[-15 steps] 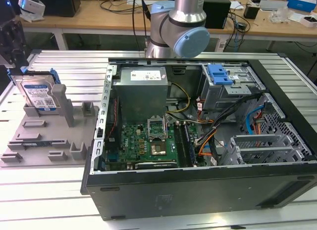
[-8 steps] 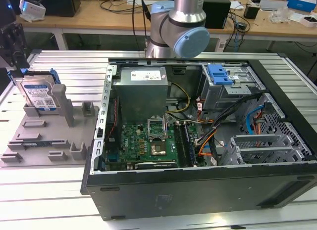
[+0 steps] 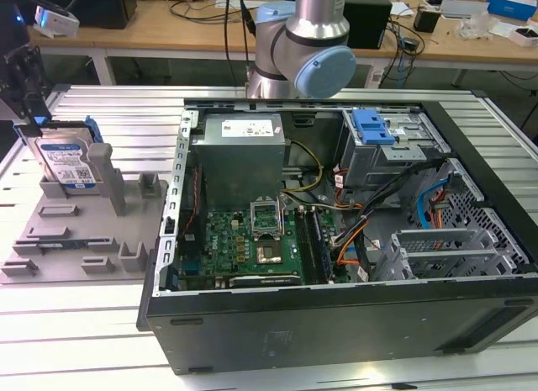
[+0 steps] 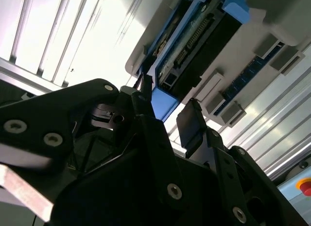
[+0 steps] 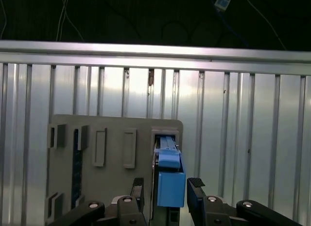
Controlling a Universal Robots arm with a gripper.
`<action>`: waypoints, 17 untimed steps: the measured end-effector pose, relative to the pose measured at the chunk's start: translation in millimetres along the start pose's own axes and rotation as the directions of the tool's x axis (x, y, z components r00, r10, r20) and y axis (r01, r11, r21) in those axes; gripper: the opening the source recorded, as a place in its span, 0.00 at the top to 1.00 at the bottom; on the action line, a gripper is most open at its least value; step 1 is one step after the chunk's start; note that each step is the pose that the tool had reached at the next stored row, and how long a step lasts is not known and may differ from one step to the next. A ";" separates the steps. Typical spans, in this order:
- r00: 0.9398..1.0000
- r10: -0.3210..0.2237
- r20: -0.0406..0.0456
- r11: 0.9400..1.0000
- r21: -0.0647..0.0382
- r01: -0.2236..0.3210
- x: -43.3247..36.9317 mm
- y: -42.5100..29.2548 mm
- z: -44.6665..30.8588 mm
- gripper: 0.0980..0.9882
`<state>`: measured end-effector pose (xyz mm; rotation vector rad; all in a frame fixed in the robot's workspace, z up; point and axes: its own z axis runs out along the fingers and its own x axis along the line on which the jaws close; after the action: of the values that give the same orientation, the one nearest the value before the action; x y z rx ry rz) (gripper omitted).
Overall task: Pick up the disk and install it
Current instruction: 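Pick up the disk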
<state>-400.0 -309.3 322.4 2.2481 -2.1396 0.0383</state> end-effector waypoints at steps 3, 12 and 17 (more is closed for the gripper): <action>1.000 0.000 0.000 1.000 0.000 0.000 -0.1 0.0 2.2 0.57; 1.000 0.000 0.000 1.000 0.000 0.000 -0.4 -0.1 8.9 0.57; 1.000 0.000 0.000 1.000 0.000 0.000 -0.6 -0.1 12.9 0.57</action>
<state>-400.0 -309.3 309.5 2.2481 -2.1395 0.0383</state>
